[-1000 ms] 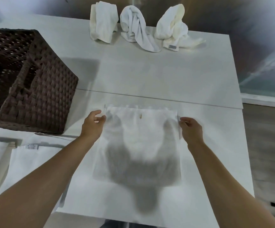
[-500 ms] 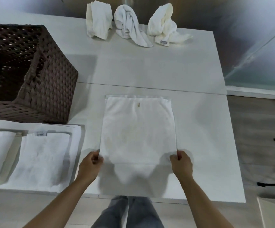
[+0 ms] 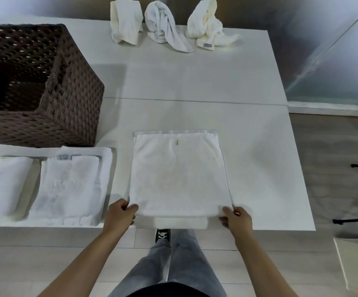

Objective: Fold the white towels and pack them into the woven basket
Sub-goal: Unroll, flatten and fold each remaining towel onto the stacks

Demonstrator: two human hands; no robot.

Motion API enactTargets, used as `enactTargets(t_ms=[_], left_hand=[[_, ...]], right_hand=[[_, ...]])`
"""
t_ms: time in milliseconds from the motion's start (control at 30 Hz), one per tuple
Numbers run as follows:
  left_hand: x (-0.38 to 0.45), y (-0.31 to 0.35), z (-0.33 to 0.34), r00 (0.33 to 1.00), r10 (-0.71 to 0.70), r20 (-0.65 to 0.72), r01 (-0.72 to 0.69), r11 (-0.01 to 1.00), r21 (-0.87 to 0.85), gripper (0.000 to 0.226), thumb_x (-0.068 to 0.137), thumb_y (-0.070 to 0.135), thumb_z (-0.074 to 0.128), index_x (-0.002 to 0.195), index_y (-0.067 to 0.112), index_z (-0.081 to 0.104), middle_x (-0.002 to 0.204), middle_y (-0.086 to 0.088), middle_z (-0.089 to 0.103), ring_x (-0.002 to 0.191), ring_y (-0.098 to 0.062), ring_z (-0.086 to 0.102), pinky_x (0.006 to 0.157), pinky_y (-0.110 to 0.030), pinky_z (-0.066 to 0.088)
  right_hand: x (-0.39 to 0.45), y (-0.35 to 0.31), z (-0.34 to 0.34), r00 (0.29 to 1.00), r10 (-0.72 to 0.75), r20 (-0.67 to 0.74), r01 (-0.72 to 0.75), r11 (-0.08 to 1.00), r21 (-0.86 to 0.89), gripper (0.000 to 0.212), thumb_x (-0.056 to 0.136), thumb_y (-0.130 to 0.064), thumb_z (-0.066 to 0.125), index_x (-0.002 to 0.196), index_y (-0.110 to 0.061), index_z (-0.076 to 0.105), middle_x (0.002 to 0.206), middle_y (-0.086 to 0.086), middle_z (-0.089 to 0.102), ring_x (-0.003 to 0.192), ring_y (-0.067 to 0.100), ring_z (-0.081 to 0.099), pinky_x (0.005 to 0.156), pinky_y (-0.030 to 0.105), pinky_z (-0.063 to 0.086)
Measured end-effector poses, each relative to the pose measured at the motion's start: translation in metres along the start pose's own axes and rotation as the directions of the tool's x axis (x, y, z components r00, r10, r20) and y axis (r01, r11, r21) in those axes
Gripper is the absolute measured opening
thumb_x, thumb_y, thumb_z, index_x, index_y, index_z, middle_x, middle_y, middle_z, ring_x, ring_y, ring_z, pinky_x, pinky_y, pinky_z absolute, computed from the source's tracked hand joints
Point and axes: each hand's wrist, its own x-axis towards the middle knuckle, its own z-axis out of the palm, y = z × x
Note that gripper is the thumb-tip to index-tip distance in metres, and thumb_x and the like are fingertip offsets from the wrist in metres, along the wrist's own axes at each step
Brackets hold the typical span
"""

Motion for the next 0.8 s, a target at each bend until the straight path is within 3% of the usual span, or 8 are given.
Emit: enactTargets(t_ms=[167, 300, 400, 500, 567, 700, 800], left_hand=[[-0.014, -0.007, -0.007, 0.997, -0.071, -0.001, 0.070, 0.986, -0.150, 0.013, 0.090, 0.007, 0.068, 0.091, 0.000, 0.057, 0.086, -0.018, 0.063, 0.069, -0.031, 0.069, 0.069, -0.043, 0.062], [-0.018, 0.013, -0.012, 0.999, -0.051, -0.015, 0.044, 0.956, -0.289, 0.026, 0.091, 0.005, 0.068, 0.114, 0.008, 0.057, 0.092, -0.020, 0.069, 0.071, -0.032, 0.069, 0.063, -0.034, 0.061], [-0.018, 0.041, -0.018, 0.999, 0.001, -0.040, -0.017, 0.920, -0.391, 0.026, 0.092, 0.007, 0.068, 0.113, 0.022, 0.063, 0.085, -0.015, 0.073, 0.069, -0.029, 0.067, 0.067, -0.036, 0.059], [-0.010, 0.075, -0.026, 0.999, -0.016, -0.038, -0.005, 0.871, -0.492, 0.013, 0.091, 0.012, 0.070, 0.104, 0.013, 0.071, 0.078, -0.012, 0.075, 0.060, -0.021, 0.062, 0.063, -0.030, 0.057], [0.001, 0.098, -0.029, 1.000, -0.024, -0.019, 0.010, 0.838, -0.546, 0.011, 0.091, 0.016, 0.071, 0.100, 0.009, 0.071, 0.083, -0.014, 0.077, 0.059, -0.018, 0.059, 0.058, -0.025, 0.056], [0.031, 0.135, -0.028, 0.998, -0.017, 0.067, 0.055, 0.794, -0.606, 0.008, 0.092, 0.025, 0.070, 0.095, 0.021, 0.064, 0.096, -0.004, 0.079, 0.064, -0.016, 0.058, 0.065, -0.027, 0.054], [0.054, 0.149, -0.020, 0.996, 0.016, 0.090, 0.040, 0.813, -0.581, 0.016, 0.090, 0.017, 0.072, 0.105, 0.018, 0.064, 0.106, -0.004, 0.077, 0.071, -0.017, 0.059, 0.069, -0.027, 0.055]], right_hand=[[-0.023, 0.007, -0.009, 0.999, 0.037, -0.019, -0.034, 0.984, 0.174, 0.021, 0.095, -0.010, 0.069, 0.114, -0.010, 0.062, 0.090, 0.016, 0.071, 0.073, 0.028, 0.070, 0.071, 0.038, 0.057], [-0.030, -0.026, -0.014, 0.998, -0.063, -0.009, 0.063, 0.952, 0.298, 0.029, 0.095, -0.011, 0.070, 0.117, -0.029, 0.065, 0.087, 0.013, 0.070, 0.073, 0.025, 0.065, 0.071, 0.036, 0.056], [-0.025, -0.064, -0.014, 0.994, -0.079, 0.078, 0.034, 0.884, 0.466, 0.019, 0.096, -0.007, 0.066, 0.108, -0.021, 0.071, 0.080, 0.009, 0.066, 0.066, 0.021, 0.059, 0.071, 0.033, 0.056], [-0.012, -0.101, -0.012, 0.984, -0.089, 0.154, -0.018, 0.810, 0.586, 0.007, 0.095, -0.004, 0.066, 0.095, -0.010, 0.070, 0.082, 0.009, 0.065, 0.068, 0.019, 0.061, 0.066, 0.027, 0.057], [-0.002, -0.124, -0.008, 0.977, -0.110, 0.182, -0.033, 0.767, 0.641, 0.005, 0.095, -0.005, 0.067, 0.097, -0.009, 0.071, 0.084, 0.009, 0.071, 0.075, 0.020, 0.068, 0.069, 0.027, 0.058], [0.019, -0.159, 0.007, 0.954, -0.168, 0.249, -0.028, 0.774, 0.632, 0.013, 0.096, -0.014, 0.067, 0.109, -0.012, 0.071, 0.105, 0.008, 0.078, 0.095, 0.022, 0.075, 0.084, 0.033, 0.057], [0.034, -0.176, 0.021, 0.951, -0.162, 0.263, -0.036, 0.789, 0.613, 0.011, 0.098, -0.014, 0.065, 0.107, -0.013, 0.070, 0.106, 0.007, 0.076, 0.097, 0.023, 0.074, 0.087, 0.036, 0.057]])
